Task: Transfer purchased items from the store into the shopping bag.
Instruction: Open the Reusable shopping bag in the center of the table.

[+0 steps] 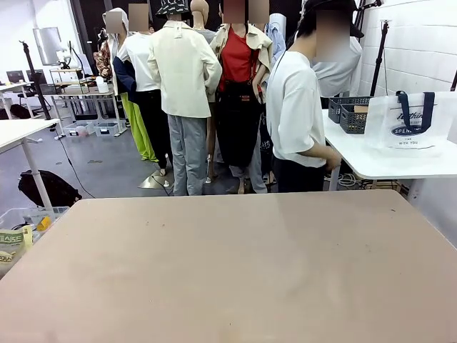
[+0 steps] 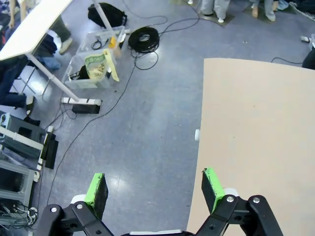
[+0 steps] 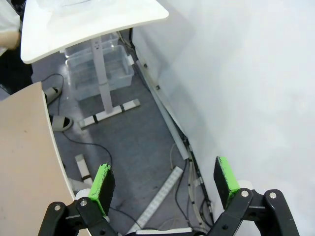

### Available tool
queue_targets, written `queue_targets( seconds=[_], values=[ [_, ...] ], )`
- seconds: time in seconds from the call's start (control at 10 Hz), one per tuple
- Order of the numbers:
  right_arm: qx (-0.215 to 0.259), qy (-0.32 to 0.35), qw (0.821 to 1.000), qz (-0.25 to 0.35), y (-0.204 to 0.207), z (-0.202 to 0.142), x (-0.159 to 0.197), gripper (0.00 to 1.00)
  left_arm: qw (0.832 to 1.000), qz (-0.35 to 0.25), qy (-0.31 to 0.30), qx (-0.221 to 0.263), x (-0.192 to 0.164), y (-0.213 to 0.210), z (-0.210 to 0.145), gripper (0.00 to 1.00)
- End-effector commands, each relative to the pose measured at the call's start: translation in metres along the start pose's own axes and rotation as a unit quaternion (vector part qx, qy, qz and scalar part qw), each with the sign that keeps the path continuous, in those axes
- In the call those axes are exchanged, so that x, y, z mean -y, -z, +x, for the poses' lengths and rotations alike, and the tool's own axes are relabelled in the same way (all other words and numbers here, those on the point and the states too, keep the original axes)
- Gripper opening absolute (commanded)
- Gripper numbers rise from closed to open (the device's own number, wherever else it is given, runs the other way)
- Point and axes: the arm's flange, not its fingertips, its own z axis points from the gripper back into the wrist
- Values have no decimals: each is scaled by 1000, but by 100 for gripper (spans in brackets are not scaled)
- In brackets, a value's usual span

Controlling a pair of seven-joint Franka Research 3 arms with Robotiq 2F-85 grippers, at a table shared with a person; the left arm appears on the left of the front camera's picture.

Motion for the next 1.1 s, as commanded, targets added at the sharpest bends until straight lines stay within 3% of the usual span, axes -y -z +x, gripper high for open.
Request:
queue_targets(
  seconds=[0.0, 1.0],
  values=[
    [-6, -5, 1000, 0, 0, 0, 1, 100, 1000, 3, 10, 1, -2, -2, 0, 100],
    [-6, -5, 1000, 0, 0, 0, 1, 100, 1000, 3, 10, 1, -2, -2, 0, 100]
  ],
)
